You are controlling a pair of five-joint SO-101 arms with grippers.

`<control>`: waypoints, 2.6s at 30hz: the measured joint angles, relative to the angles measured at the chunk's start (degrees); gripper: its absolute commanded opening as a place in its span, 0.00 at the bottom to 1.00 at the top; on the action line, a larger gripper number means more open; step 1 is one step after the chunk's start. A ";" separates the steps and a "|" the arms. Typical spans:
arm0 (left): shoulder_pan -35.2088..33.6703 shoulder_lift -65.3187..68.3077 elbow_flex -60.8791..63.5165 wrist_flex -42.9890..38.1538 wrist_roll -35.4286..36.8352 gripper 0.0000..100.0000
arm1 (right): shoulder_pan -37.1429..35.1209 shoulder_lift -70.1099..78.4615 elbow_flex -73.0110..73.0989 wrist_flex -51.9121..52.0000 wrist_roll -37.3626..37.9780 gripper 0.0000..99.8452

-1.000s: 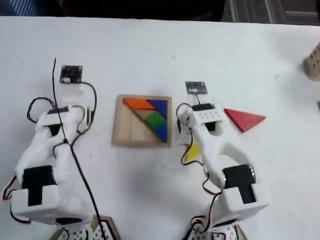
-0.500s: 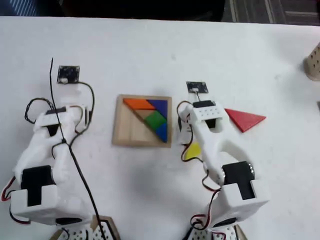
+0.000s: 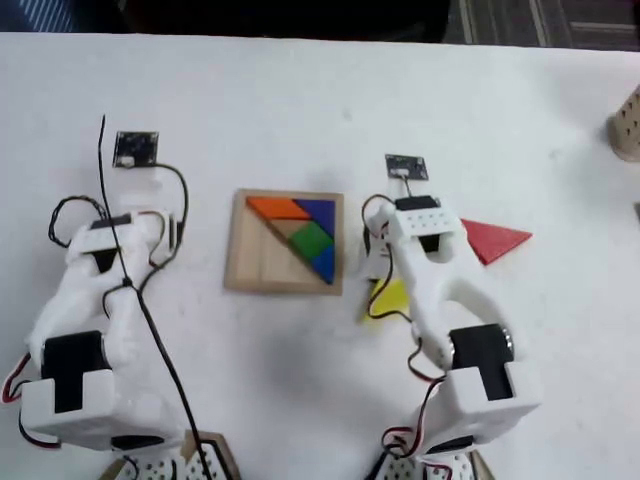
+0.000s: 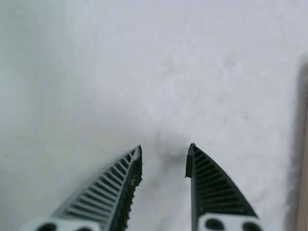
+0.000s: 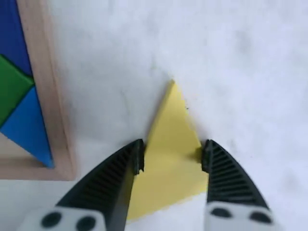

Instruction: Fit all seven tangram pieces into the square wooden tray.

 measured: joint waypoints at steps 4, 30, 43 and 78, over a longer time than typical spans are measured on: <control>0.00 0.00 0.00 0.00 0.00 0.17 | 0.70 0.09 -1.23 3.08 1.49 0.10; 0.00 0.00 0.00 0.00 0.00 0.17 | -8.53 -27.43 24.09 -0.53 0.00 0.31; 0.00 0.00 0.00 0.00 0.00 0.17 | -7.21 -9.23 15.03 -0.09 5.63 0.17; 0.00 0.00 0.00 0.00 0.00 0.17 | -2.37 -51.34 37.89 10.90 48.26 0.02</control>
